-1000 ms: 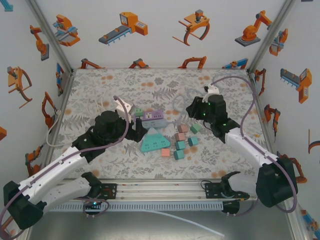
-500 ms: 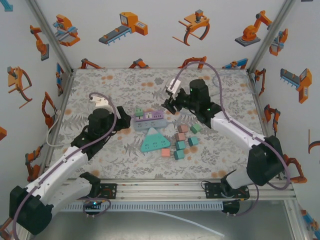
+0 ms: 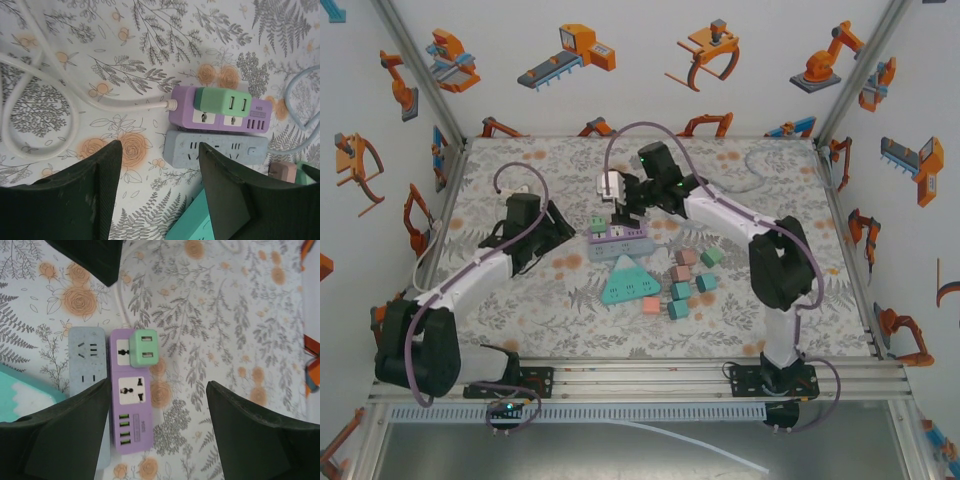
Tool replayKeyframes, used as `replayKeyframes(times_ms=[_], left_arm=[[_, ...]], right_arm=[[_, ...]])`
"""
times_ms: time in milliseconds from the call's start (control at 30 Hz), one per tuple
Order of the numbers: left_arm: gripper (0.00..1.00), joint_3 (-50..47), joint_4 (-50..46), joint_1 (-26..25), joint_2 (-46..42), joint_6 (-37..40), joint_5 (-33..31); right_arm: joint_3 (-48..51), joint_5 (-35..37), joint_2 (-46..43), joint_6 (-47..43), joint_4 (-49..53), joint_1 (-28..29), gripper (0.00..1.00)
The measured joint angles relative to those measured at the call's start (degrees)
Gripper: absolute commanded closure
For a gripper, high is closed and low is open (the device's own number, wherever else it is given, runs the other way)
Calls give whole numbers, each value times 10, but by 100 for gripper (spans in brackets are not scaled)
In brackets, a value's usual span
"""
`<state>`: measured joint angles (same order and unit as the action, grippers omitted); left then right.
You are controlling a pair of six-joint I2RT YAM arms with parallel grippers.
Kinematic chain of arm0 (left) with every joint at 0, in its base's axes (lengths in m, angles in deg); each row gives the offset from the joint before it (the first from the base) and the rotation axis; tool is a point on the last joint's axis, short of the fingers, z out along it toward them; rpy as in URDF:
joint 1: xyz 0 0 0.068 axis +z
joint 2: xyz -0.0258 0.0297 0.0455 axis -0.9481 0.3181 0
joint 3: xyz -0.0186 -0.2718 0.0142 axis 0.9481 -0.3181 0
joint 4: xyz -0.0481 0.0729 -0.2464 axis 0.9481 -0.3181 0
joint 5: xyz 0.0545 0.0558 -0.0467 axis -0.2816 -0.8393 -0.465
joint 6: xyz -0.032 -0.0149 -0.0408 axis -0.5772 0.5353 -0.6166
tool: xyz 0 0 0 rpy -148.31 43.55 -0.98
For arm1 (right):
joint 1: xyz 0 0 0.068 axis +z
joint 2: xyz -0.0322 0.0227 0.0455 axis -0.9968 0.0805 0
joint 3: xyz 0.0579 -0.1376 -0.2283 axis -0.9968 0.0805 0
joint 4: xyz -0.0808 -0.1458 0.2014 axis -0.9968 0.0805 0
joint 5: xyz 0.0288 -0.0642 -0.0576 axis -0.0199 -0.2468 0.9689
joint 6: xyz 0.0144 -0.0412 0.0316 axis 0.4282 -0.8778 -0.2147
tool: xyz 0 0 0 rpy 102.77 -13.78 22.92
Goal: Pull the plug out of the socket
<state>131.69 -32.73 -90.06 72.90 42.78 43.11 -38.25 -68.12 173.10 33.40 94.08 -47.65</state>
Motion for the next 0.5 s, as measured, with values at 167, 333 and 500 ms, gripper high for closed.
replayKeyframes(times_ms=[167,333,500], left_arm=[[42,22,2,0,54,-1,22],[42,35,12,0,87,3,35],[42,44,28,0,111,10,51]], right_arm=[[-44,4,66,-7,26,17,30],[-74,3,110,-2,33,24,34],[-108,3,146,7,41,25,42]])
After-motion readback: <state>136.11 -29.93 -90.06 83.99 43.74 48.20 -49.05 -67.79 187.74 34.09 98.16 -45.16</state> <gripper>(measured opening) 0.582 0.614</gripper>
